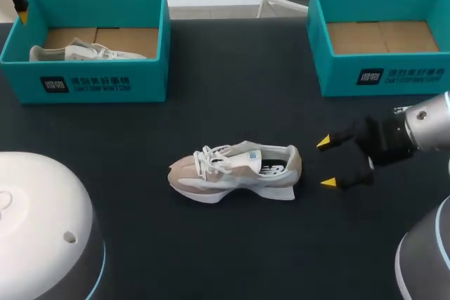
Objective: Take the shoe out of the shoebox, open the shoe tongue, remove and reinsert the insole, then place the shoe into the shoebox
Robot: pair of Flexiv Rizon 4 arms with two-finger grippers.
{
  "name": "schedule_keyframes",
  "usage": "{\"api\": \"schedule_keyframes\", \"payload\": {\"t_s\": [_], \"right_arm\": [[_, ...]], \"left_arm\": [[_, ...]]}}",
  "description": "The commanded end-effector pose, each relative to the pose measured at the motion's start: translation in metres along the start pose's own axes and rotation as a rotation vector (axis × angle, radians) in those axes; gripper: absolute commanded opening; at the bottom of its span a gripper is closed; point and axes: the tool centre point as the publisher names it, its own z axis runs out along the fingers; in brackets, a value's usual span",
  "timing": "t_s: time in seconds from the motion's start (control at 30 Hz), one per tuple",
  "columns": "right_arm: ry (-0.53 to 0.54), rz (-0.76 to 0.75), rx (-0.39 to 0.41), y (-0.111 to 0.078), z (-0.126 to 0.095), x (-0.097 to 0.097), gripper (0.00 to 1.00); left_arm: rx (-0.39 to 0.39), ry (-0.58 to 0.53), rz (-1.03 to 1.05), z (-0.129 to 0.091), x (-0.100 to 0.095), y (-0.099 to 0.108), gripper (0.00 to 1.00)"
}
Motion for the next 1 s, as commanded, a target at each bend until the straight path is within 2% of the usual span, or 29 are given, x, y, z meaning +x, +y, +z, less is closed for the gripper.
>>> {"api": "schedule_keyframes", "payload": {"t_s": [0.03, 0.33, 0.67, 1.0], "right_arm": [[-0.003, 0.0, 0.004, 0.001, 0.001, 0.001, 1.0], [-0.003, 0.0, 0.004, 0.001, 0.001, 0.001, 1.0], [0.002, 0.035, -0.031, 0.016, 0.025, -0.006, 1.0], [0.025, 0.058, -0.074, 0.026, 0.044, 0.006, 1.0]], "left_arm": [[-0.002, 0.001, 0.0, 0.0, 0.0, -0.001, 1.0], [-0.002, 0.001, 0.0, 0.0, 0.0, -0.001, 1.0], [-0.002, 0.001, 0.0, 0.0, 0.0, -0.001, 1.0], [-0.002, 0.001, 0.0, 0.0, 0.0, -0.001, 1.0]]}}
